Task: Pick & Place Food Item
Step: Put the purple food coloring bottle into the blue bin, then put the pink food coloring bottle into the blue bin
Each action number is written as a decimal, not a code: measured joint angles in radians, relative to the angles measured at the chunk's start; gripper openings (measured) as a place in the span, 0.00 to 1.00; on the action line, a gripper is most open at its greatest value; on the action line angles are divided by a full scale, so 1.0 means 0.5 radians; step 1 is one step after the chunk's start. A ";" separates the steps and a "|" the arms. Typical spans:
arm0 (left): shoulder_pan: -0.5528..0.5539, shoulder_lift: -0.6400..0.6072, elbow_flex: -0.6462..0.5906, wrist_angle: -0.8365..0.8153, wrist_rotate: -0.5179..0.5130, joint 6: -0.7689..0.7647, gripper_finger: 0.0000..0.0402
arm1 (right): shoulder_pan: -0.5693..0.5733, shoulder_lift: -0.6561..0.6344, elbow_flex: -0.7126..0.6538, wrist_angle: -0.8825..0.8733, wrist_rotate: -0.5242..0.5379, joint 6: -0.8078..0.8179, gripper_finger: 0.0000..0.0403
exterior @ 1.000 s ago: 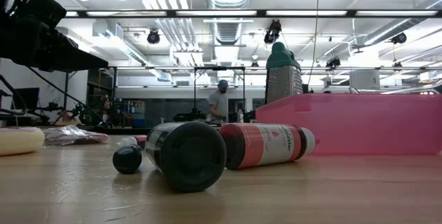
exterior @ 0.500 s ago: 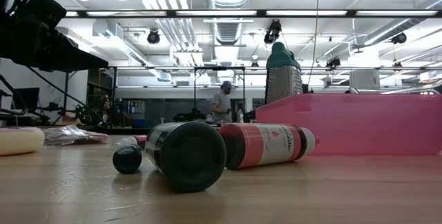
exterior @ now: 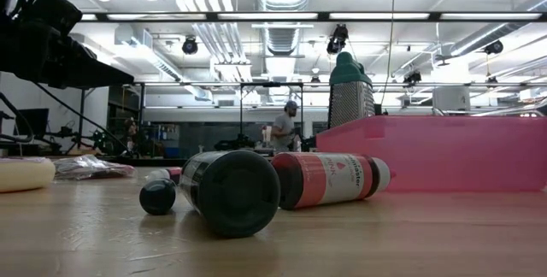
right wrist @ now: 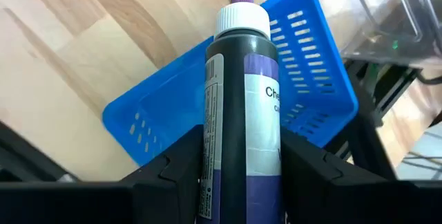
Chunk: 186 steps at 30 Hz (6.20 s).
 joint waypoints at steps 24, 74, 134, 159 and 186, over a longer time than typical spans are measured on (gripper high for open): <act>-0.001 0.000 -0.001 0.000 0.000 0.000 0.03 | 0.028 -0.003 -0.119 0.002 -0.123 0.348 0.37; 0.000 -0.001 0.000 0.000 0.000 0.000 0.03 | 0.038 -0.004 -0.466 0.556 -0.115 -0.074 0.37; -0.001 0.002 -0.001 0.000 0.000 0.000 0.03 | -0.007 -0.158 0.007 -0.020 0.370 0.128 0.56; -0.001 0.002 0.000 0.000 0.000 0.000 0.03 | -0.387 -0.401 0.014 -0.013 1.735 -1.241 0.56; 0.000 0.004 0.000 0.000 0.000 0.000 0.03 | -1.217 -0.492 0.010 0.873 0.935 -3.864 0.56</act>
